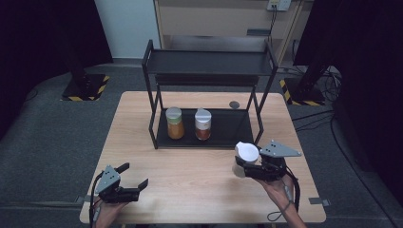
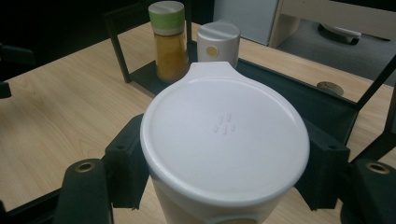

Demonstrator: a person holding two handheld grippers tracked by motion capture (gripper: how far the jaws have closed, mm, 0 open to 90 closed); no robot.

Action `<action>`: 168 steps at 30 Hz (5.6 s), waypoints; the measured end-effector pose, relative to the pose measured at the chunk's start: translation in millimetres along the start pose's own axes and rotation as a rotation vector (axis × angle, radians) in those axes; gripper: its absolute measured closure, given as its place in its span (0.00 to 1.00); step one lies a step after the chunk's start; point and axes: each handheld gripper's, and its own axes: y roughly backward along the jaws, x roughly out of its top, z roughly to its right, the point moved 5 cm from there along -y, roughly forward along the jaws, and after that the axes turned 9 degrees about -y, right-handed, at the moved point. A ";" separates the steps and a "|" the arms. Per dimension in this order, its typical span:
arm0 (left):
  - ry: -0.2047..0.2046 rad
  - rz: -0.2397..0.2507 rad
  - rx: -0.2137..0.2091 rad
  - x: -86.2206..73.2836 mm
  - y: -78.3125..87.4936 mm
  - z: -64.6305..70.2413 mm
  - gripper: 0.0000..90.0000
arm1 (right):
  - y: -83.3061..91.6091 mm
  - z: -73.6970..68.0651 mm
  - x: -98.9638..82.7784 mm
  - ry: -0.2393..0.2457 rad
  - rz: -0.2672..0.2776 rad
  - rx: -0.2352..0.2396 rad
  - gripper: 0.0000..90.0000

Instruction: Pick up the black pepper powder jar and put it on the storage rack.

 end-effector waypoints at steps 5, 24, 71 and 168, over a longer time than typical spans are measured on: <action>-0.001 0.000 -0.001 0.0 0.1 -0.1 0.03 | -9.6 -0.8 8.9 -0.001 0.007 -0.012 0.35; 0.000 -0.002 -0.007 -0.2 -0.6 -0.6 0.03 | -45.7 -1.1 35.8 0.000 0.014 -0.078 0.35; 0.011 -0.013 -0.011 -1.2 -2.5 -2.4 0.04 | -146.1 43.4 42.2 -0.025 0.016 -0.204 0.35; 0.010 -0.023 -0.019 -0.2 -5.2 -2.4 0.04 | -61.6 31.6 50.9 0.091 0.130 0.034 0.15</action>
